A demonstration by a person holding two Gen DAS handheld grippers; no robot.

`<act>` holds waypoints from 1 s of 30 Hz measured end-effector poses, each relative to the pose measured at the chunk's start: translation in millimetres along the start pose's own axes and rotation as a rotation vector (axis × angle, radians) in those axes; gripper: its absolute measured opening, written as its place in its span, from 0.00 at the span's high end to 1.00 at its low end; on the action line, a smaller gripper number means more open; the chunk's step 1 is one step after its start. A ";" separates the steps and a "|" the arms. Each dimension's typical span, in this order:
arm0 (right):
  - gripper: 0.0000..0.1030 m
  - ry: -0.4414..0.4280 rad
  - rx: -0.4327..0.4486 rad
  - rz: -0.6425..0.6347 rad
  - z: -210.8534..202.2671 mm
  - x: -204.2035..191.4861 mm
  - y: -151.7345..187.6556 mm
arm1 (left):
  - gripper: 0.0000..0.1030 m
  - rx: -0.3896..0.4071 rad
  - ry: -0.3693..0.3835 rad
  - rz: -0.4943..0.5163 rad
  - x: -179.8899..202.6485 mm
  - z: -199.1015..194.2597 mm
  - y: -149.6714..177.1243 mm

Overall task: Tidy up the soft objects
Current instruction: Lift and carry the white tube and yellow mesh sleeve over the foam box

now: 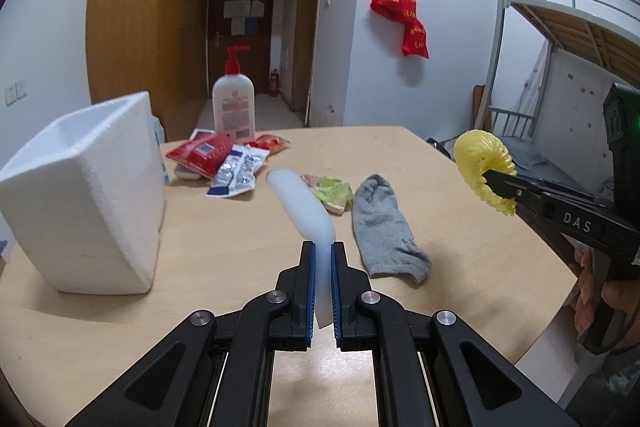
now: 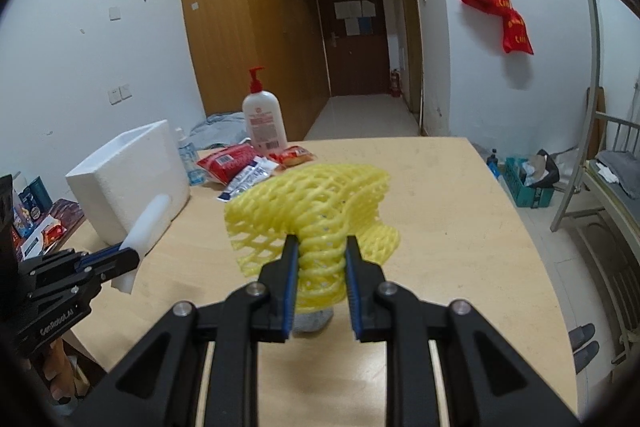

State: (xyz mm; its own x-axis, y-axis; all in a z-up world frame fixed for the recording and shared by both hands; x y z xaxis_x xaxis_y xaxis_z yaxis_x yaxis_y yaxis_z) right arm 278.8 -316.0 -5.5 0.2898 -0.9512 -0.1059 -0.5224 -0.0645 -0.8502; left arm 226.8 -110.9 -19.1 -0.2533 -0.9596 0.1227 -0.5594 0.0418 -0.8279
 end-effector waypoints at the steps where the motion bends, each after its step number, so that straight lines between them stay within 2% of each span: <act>1: 0.76 -0.001 0.007 0.000 -2.7 -1.4 -0.4 | 0.93 0.009 -0.003 0.003 -0.3 -3.9 -0.9; 18: 0.76 -0.047 0.080 -0.028 -35.1 -29.3 -0.9 | 0.93 0.096 -0.054 0.026 -6.1 -54.7 -3.0; 30: 0.76 -0.127 0.113 -0.082 -41.4 -68.2 -3.2 | 0.93 0.151 -0.124 0.010 -26.6 -89.8 -0.4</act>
State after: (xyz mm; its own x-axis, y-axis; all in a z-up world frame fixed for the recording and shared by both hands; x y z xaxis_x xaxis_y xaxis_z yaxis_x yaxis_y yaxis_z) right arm 227.5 -263.4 25.8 0.4302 -0.8980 -0.0923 -0.4021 -0.0990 -0.9102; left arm 162.9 -60.3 27.1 -0.1540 -0.9866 0.0532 -0.4300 0.0184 -0.9026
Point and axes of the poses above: each gripper's, at about its wrist camera, not at the fingertips, and z roughly the way its jaws point, x to its right, y to its underside, the point moved 4 cm from there along z, roughly the way its jaws point, and after that the axes turned 4 degrees about y, right-handed, at the moved point
